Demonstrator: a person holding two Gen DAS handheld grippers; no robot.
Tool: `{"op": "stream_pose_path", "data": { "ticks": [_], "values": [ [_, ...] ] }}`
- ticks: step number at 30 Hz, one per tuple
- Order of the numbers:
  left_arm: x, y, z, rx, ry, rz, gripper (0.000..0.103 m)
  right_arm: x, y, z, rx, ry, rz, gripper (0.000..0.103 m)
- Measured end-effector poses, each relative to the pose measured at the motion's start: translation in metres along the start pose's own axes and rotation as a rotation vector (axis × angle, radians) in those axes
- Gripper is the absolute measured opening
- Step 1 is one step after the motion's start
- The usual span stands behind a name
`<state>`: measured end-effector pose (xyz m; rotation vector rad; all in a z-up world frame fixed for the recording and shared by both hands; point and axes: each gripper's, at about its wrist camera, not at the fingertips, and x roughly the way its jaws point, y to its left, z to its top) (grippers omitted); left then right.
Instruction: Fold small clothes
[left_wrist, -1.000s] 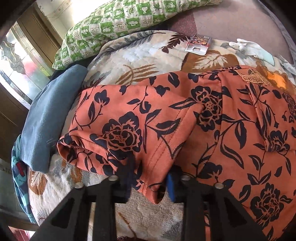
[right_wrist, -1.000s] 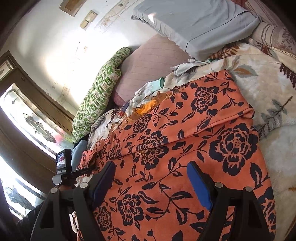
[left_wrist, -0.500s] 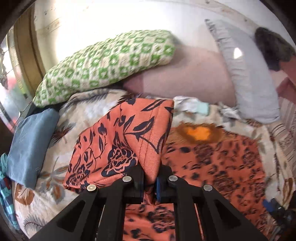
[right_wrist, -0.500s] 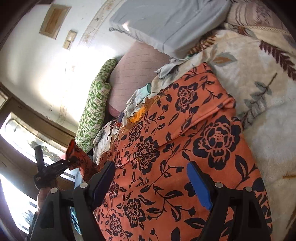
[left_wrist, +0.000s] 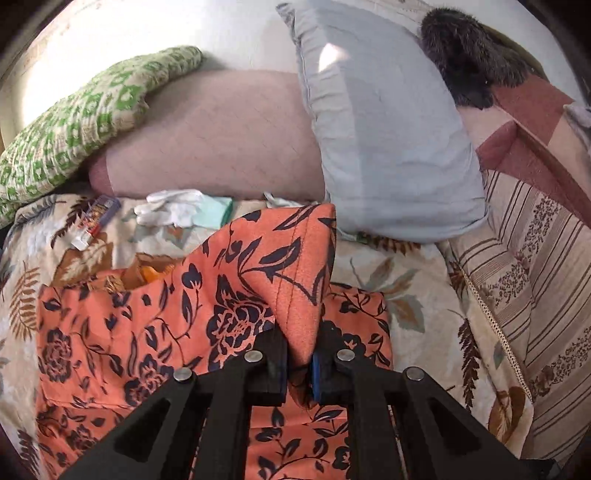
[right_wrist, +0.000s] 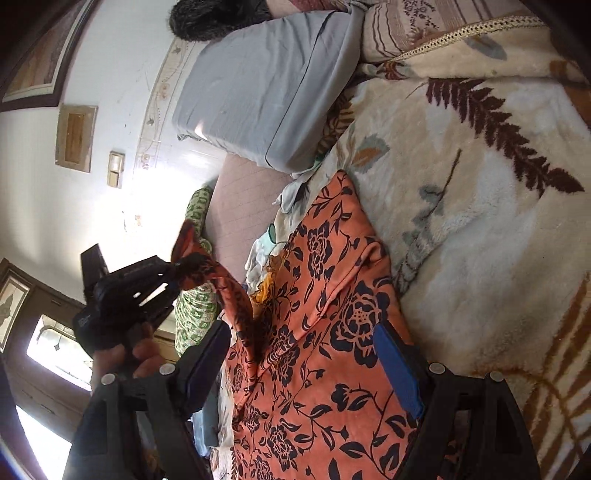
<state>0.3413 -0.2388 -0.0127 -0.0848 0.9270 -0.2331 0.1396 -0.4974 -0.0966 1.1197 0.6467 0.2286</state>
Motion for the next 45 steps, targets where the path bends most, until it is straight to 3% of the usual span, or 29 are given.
{"op": "stream_pose_path", "data": {
  "ticks": [5,7,8,9,14,19,21,24,26,28,31,35,38,39,41,43,45],
  "values": [
    [0.053,-0.011,-0.021,0.039,0.074,0.047,0.012,0.001,-0.004,0.003,0.012,0.000,0.004,0.082],
    [0.082,-0.015,-0.032,0.076,0.193,0.022,0.044,0.005,-0.003,0.002,0.008,0.011,0.001,0.082],
    [0.097,-0.015,-0.040,0.094,0.286,0.008,0.071,0.006,-0.002,0.001,0.005,0.015,-0.003,0.082],
    [0.105,-0.015,-0.049,0.107,0.331,0.011,0.074,0.008,-0.002,0.001,0.004,0.016,-0.009,0.082],
    [0.083,-0.002,-0.061,0.143,0.323,-0.031,0.074,0.008,-0.006,0.005,0.009,-0.007,-0.044,0.082],
    [0.008,0.067,-0.063,0.093,0.211,-0.068,0.077,0.012,-0.007,0.005,-0.013,-0.018,-0.096,0.082],
    [-0.021,0.116,-0.070,0.023,0.148,-0.030,0.082,0.014,-0.005,0.004,-0.032,-0.020,-0.113,0.082],
    [-0.050,0.210,-0.091,-0.173,0.054,0.136,0.082,0.021,0.001,-0.001,-0.080,-0.009,-0.132,0.082],
    [-0.057,0.274,-0.113,-0.349,0.063,0.188,0.082,0.028,0.005,-0.008,-0.111,0.009,-0.150,0.082],
    [-0.057,0.310,-0.128,-0.410,0.086,0.222,0.082,0.033,0.011,-0.016,-0.154,0.019,-0.175,0.082],
    [-0.057,0.325,-0.140,-0.360,0.091,0.251,0.082,0.037,0.022,-0.025,-0.223,0.013,-0.200,0.082],
    [-0.061,0.308,-0.144,-0.218,0.083,0.223,0.082,0.037,0.030,-0.034,-0.279,-0.009,-0.237,0.082],
    [-0.041,0.291,-0.142,-0.098,0.129,0.297,0.082,0.041,0.030,-0.036,-0.288,0.000,-0.268,0.082],
    [-0.033,0.292,-0.143,-0.078,0.153,0.308,0.077,0.041,0.031,-0.036,-0.294,0.000,-0.276,0.082],
    [-0.028,0.299,-0.144,-0.068,0.156,0.357,0.065,0.040,0.035,-0.037,-0.311,0.000,-0.281,0.082],
    [-0.032,0.315,-0.143,-0.135,0.131,0.368,0.063,0.038,0.039,-0.038,-0.336,-0.002,-0.285,0.082],
    [-0.033,0.332,-0.142,-0.202,0.125,0.375,0.048,0.037,0.043,-0.039,-0.357,0.000,-0.288,0.082]
  ]
}}
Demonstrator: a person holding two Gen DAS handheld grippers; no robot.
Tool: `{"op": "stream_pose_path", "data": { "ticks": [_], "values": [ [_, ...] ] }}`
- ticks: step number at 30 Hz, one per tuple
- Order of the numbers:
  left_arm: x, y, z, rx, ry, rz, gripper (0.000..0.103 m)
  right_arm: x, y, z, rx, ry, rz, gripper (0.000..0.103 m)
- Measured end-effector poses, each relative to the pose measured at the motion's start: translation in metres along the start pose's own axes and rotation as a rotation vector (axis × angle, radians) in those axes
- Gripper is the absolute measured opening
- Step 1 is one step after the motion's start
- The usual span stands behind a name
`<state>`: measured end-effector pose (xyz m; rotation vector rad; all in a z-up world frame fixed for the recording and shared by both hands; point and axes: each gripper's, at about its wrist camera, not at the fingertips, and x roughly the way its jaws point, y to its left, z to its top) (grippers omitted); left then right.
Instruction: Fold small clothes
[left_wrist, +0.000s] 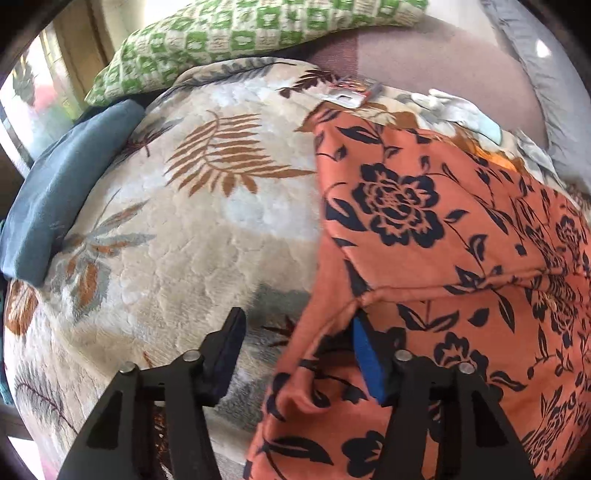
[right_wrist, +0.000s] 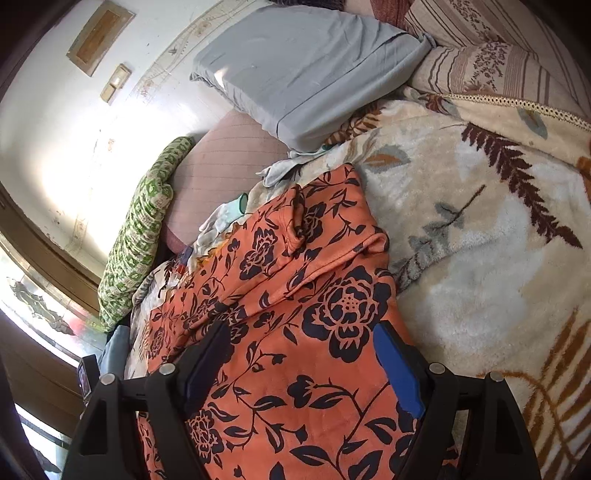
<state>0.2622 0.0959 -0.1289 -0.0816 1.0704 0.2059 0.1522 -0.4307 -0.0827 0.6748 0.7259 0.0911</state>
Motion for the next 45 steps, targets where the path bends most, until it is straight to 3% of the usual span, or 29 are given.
{"op": "stream_pose_path", "data": {
  "ticks": [1,3,9,15,21,22,24,25,26,29,32,34,36,40,42,45],
  "values": [
    [0.002,0.010,0.001,-0.046,0.003,-0.023,0.040,0.000,0.001,0.000,-0.005,0.005,-0.002,0.082],
    [0.002,0.029,0.001,-0.147,-0.003,-0.080,0.038,0.002,0.005,0.002,-0.016,0.020,-0.003,0.082],
    [0.004,0.056,-0.013,-0.407,-0.037,-0.241,0.036,0.020,0.023,0.030,-0.067,0.047,-0.035,0.082],
    [0.007,0.064,-0.018,-0.488,-0.043,-0.319,0.037,0.093,0.031,0.086,-0.045,0.146,-0.074,0.082],
    [0.011,0.073,-0.017,-0.530,-0.037,-0.380,0.037,0.147,0.021,0.100,0.041,0.215,-0.116,0.081],
    [0.011,0.073,-0.017,-0.534,-0.038,-0.385,0.037,0.154,0.024,0.099,0.024,0.245,-0.129,0.074],
    [0.011,0.075,-0.017,-0.541,-0.039,-0.396,0.037,0.164,0.031,0.093,-0.011,0.320,-0.169,0.023],
    [0.012,0.075,-0.018,-0.545,-0.039,-0.403,0.037,0.164,0.035,0.091,-0.035,0.336,-0.197,0.023],
    [0.012,0.077,-0.018,-0.553,-0.038,-0.412,0.037,0.161,0.039,0.091,-0.052,0.338,-0.202,0.012],
    [0.015,0.084,-0.019,-0.595,-0.029,-0.448,0.037,0.135,0.054,0.096,-0.068,0.297,-0.164,0.012],
    [0.014,0.084,-0.021,-0.610,-0.033,-0.451,0.037,0.125,0.053,0.090,-0.087,0.305,-0.187,0.012],
    [0.014,0.083,-0.021,-0.605,-0.038,-0.447,0.037,0.135,0.040,0.082,-0.101,0.336,-0.242,0.014],
    [0.015,0.084,-0.021,-0.607,-0.033,-0.458,0.037,0.153,0.031,0.068,-0.114,0.404,-0.242,0.017],
    [0.014,0.087,-0.019,-0.611,-0.015,-0.486,0.038,0.133,0.034,0.072,-0.102,0.344,-0.247,0.018],
    [0.008,0.085,-0.018,-0.592,-0.005,-0.474,0.044,0.118,0.045,0.080,-0.142,0.296,-0.294,0.018],
    [-0.004,0.081,-0.019,-0.572,0.020,-0.434,0.059,0.104,0.064,0.095,-0.169,0.223,-0.230,0.018]
  ]
}}
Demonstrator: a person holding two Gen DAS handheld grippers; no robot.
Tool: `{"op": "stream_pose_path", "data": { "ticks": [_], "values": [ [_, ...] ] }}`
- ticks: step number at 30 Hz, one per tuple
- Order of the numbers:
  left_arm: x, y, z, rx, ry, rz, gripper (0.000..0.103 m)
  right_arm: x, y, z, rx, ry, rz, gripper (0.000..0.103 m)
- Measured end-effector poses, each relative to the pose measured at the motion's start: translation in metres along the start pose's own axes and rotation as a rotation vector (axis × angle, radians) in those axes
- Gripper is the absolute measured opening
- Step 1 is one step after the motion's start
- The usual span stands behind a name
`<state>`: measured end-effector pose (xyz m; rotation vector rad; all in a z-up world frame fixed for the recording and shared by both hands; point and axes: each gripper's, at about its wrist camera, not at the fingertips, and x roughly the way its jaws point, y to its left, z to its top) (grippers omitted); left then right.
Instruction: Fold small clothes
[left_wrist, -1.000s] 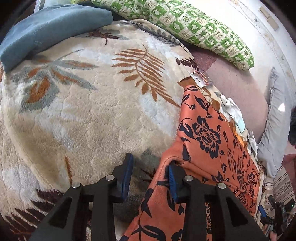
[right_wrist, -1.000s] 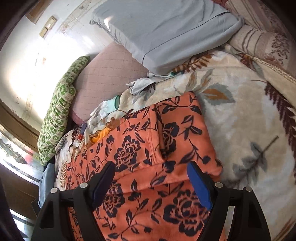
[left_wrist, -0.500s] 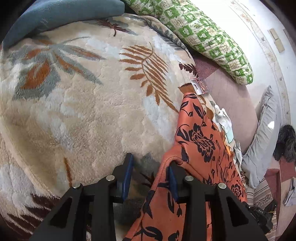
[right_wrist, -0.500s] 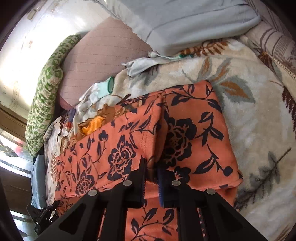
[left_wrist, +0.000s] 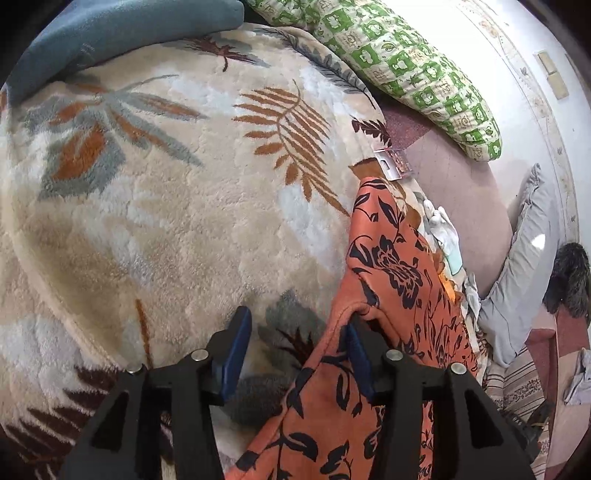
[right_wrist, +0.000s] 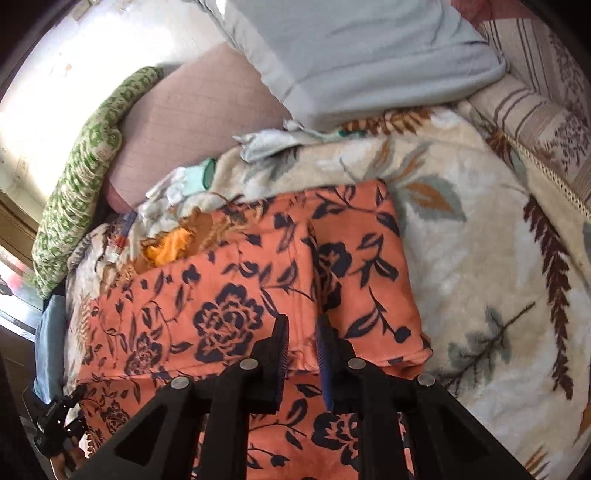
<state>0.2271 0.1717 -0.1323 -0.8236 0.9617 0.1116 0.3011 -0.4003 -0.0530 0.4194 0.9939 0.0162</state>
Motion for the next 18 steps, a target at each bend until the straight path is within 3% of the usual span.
{"op": "stream_pose_path", "data": {
  "ticks": [2,4,5,6,7,9,11,15,16,18],
  "values": [
    [-0.011,-0.003,-0.005,0.005,-0.005,0.072,0.066,-0.001,0.012,0.009,-0.013,-0.018,0.093,0.024],
    [-0.025,-0.010,-0.011,0.037,-0.044,0.131,0.066,0.009,0.024,0.015,-0.019,-0.003,0.180,0.044],
    [-0.033,-0.017,-0.012,0.068,-0.076,0.155,0.066,0.018,0.027,0.018,-0.021,0.006,0.219,0.069],
    [-0.039,-0.027,-0.013,0.113,-0.118,0.170,0.066,0.029,0.027,0.020,-0.015,0.002,0.235,0.077],
    [-0.043,-0.038,-0.013,0.158,-0.151,0.175,0.067,0.042,0.024,0.020,0.001,0.006,0.224,0.077],
    [-0.042,-0.061,-0.011,0.256,-0.201,0.186,0.077,0.073,0.005,0.010,0.086,0.091,0.119,0.077],
    [-0.022,-0.076,-0.005,0.325,-0.182,0.208,0.079,0.068,-0.006,0.004,0.147,0.045,0.183,0.077],
    [0.041,-0.070,-0.001,0.409,-0.095,0.409,0.079,0.048,0.009,0.020,0.108,0.015,0.236,0.077],
    [0.052,-0.064,-0.001,0.420,-0.082,0.431,0.082,0.045,0.013,0.026,0.084,-0.006,0.252,0.077],
    [0.051,-0.061,-0.005,0.431,-0.145,0.446,0.089,0.055,0.014,0.033,0.062,-0.029,0.257,0.083]
  ]
}}
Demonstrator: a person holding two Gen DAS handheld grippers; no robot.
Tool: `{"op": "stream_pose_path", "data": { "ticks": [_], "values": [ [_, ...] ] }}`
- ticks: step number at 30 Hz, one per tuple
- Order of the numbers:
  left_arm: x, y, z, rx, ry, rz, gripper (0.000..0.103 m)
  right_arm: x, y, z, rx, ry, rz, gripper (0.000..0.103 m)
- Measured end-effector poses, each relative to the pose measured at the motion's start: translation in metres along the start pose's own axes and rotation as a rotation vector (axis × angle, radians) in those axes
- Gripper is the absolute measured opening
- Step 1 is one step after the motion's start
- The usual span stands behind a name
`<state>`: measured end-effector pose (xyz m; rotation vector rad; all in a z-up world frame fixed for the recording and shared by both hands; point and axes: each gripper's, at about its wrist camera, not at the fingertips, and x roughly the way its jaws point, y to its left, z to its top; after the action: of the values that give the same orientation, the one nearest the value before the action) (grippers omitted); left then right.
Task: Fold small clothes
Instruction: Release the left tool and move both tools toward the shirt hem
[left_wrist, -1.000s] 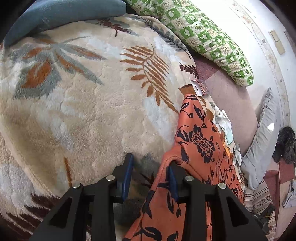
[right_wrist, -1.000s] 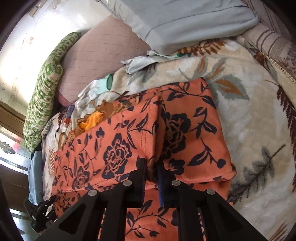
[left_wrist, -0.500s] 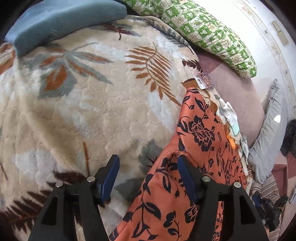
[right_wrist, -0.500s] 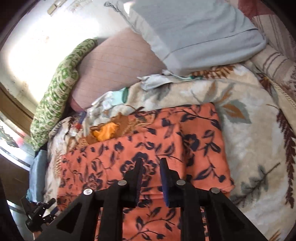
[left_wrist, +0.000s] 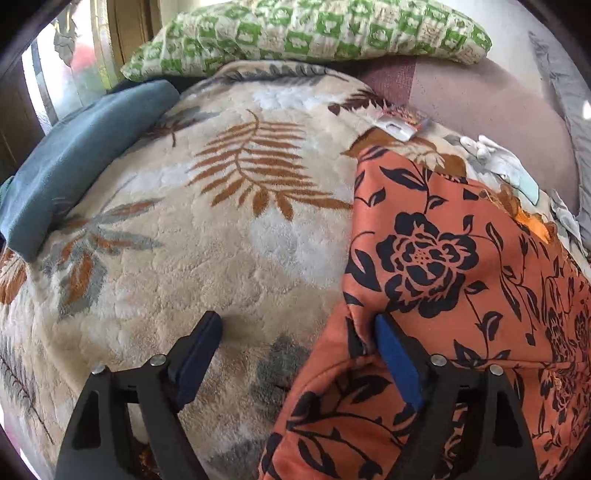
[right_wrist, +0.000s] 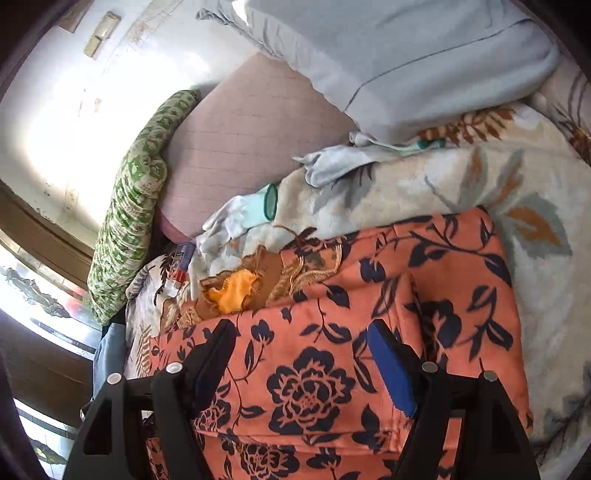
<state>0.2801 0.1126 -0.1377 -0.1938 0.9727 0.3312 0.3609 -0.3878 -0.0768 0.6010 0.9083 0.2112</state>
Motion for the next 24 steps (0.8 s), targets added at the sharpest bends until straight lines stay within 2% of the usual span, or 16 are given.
{"op": "stream_pose_path", "data": {
  "ticks": [1,2,3,4,5,7,10,13,17,22,24],
  "values": [
    [0.001,-0.002,0.000,0.015,0.001,0.010,0.089,0.013,-0.008,0.002,0.016,0.022,-0.049,0.084],
    [0.000,-0.002,0.002,0.023,0.001,0.010,0.089,0.031,-0.024,0.000,0.077,0.089,-0.079,0.084],
    [0.000,0.000,0.004,0.032,0.013,0.005,0.089,0.031,-0.034,-0.002,0.130,0.070,-0.034,0.084],
    [-0.002,0.001,0.006,0.033,0.023,-0.005,0.089,0.018,-0.035,-0.003,0.170,0.013,0.011,0.084],
    [-0.006,0.003,0.007,0.030,0.018,-0.013,0.089,0.005,-0.034,-0.004,0.190,0.011,0.051,0.084],
    [-0.020,0.009,0.007,0.029,-0.006,0.002,0.089,-0.017,-0.022,-0.010,0.153,0.019,0.111,0.084],
    [-0.052,0.019,-0.003,0.036,-0.029,-0.012,0.089,-0.063,-0.005,-0.033,0.068,-0.012,0.106,0.084],
    [-0.086,0.032,-0.021,0.036,-0.044,-0.025,0.089,-0.107,-0.005,-0.074,0.059,-0.021,0.128,0.084],
    [-0.133,0.061,-0.048,-0.015,-0.068,-0.050,0.089,-0.164,-0.017,-0.143,0.104,-0.051,0.136,0.084],
    [-0.183,0.099,-0.084,-0.104,-0.104,-0.037,0.089,-0.209,-0.036,-0.229,0.147,-0.069,0.132,0.084],
    [-0.194,0.107,-0.097,-0.111,-0.096,-0.046,0.089,-0.223,-0.038,-0.251,0.135,-0.083,0.137,0.084]
  ]
}}
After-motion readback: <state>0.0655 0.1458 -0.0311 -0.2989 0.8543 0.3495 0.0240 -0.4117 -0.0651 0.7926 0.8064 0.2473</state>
